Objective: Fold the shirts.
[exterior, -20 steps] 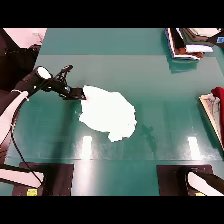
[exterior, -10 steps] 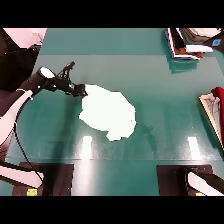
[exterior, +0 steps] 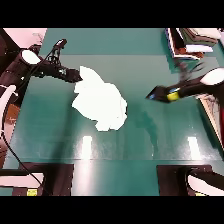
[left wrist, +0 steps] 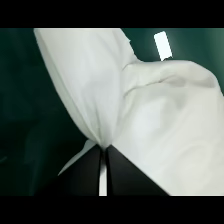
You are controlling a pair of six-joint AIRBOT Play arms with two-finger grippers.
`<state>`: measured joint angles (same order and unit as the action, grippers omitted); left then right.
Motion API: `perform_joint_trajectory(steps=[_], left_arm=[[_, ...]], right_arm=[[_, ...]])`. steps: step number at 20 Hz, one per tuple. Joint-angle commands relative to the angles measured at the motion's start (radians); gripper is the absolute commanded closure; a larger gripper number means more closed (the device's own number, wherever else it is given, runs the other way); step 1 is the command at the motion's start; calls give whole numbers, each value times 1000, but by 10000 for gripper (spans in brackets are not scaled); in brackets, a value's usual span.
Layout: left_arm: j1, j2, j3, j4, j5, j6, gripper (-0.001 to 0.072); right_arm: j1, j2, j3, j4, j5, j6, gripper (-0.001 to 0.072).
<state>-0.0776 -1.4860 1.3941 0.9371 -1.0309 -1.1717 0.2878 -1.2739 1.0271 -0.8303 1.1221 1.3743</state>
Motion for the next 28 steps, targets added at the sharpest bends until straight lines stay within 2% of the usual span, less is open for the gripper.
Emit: perform_joint_trajectory(steps=[1, 3, 7, 8, 10, 12, 13, 14, 17, 21, 22, 24, 28], left_arm=[[0, 13, 7, 7, -28, 2, 678], [0, 13, 7, 7, -28, 2, 678], [0, 13, 7, 7, -28, 2, 678], [0, 13, 7, 7, -28, 2, 678], [0, 13, 7, 7, -28, 2, 678], [0, 13, 7, 7, -28, 2, 678], [0, 13, 7, 7, -28, 2, 678], [0, 13, 7, 7, -29, 2, 678], [15, 40, 15, 16, -40, 1, 679], [115, 188, 111, 30, -40, 1, 679], [136, 235, 142, 30, -39, 2, 679], [150, 317, 199, 29, -34, 3, 679], [150, 446, 276, 10, -25, 3, 679]], right_arm=[[112, -160, -111, 219, -178, -138, 203], [146, -243, -72, 286, -183, -182, 204], [178, -366, 50, 289, -202, -182, 207], [178, -386, 74, 289, -203, -182, 232], [177, -410, 113, 288, -209, -182, 331], [177, -414, 143, 280, -229, -183, 511], [177, -414, 157, 280, -241, -192, 631], [177, -414, 170, 279, -248, -204, 696], [153, -389, 231, 208, -213, -190, 698], [39, -225, 381, -121, -58, -37, 698], [7, -178, 423, -173, -23, -26, 699], [-48, -84, 509, -221, 34, -20, 699], [-110, 51, 648, -220, 75, -20, 698]])
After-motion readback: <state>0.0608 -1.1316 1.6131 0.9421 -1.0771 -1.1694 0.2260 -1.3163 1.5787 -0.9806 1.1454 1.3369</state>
